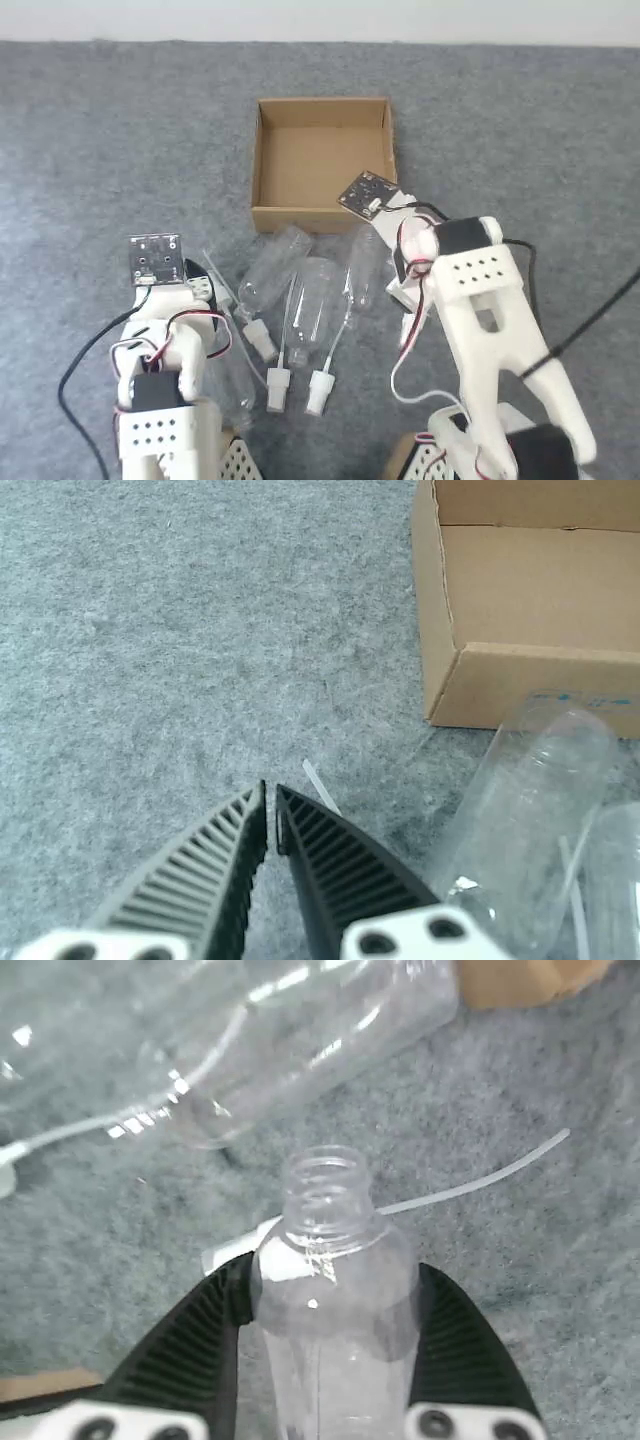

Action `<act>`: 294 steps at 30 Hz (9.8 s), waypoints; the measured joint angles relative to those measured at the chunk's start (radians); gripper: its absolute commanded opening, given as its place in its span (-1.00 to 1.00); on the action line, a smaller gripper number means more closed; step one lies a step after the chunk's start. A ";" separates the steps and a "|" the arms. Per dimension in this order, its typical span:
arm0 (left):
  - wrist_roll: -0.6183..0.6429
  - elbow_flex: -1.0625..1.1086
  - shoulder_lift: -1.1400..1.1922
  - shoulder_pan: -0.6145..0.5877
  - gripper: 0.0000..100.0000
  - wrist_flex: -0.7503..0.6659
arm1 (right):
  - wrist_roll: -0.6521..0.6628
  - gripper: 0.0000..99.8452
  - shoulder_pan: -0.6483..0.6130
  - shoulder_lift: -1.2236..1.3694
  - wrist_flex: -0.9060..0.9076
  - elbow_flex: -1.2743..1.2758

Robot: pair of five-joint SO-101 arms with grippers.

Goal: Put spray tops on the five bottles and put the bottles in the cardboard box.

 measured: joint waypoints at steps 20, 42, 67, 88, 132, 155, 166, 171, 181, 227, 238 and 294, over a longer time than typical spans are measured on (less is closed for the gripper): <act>0.000 0.000 0.000 0.000 -0.98 0.000 | -0.354 -0.80 -0.164 -0.253 -0.140 0.002; 0.000 0.000 0.000 0.000 -0.98 0.000 | -0.440 -0.80 -0.173 -0.694 -0.379 0.339; -0.084 -0.187 0.000 0.000 -0.67 0.222 | -0.551 -0.81 -0.025 -1.119 -0.577 0.720; -0.342 -0.500 -0.009 0.077 -0.67 0.525 | -0.557 -0.81 0.029 -1.119 -0.577 0.720; 0.008 -0.724 1.171 0.075 -0.67 0.324 | -0.557 -0.80 0.031 -1.119 -0.577 0.720; 0.075 -0.736 1.353 0.080 -0.90 0.169 | -0.557 -0.80 0.031 -1.119 -0.632 0.760; 0.074 -0.779 1.355 0.075 -0.91 0.161 | -0.557 -0.80 0.031 -1.119 -0.632 0.760; 0.072 -0.839 1.355 0.075 -0.91 0.161 | -0.557 -0.80 0.029 -1.119 -0.632 0.760; 0.071 -0.887 1.355 0.074 -0.90 0.161 | -0.557 -0.80 0.029 -1.119 -0.632 0.760; 0.071 -0.790 1.370 0.020 -0.62 0.124 | -0.557 -0.80 0.029 -1.119 -0.632 0.760; 0.052 -0.924 1.571 0.020 -0.75 0.204 | -0.557 -0.80 0.029 -1.119 -0.632 0.760; 0.169 -0.870 0.746 0.025 -0.97 0.180 | -0.557 -0.81 -0.158 -1.120 -0.632 0.807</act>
